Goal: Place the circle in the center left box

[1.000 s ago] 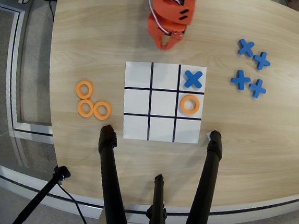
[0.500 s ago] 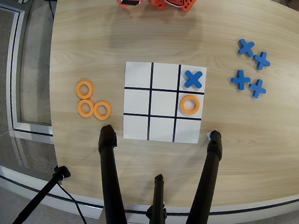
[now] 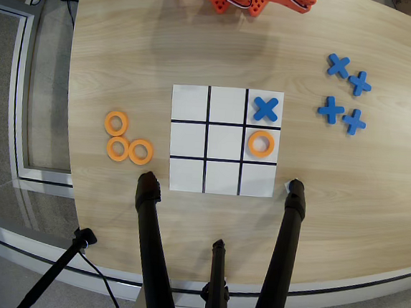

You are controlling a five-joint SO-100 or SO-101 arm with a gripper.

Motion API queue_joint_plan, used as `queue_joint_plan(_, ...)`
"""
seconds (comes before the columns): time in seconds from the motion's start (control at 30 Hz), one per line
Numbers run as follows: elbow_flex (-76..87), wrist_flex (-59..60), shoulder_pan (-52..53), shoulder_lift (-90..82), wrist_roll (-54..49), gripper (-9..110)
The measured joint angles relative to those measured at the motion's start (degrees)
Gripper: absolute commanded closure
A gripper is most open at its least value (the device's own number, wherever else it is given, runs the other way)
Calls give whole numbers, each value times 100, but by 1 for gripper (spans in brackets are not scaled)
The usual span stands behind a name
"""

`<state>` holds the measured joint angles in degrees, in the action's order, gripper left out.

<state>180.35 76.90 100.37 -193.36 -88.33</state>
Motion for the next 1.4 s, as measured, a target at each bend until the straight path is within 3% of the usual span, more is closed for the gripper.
queue_joint_plan(1.4, 0, 0, -360, 0, 0, 101)
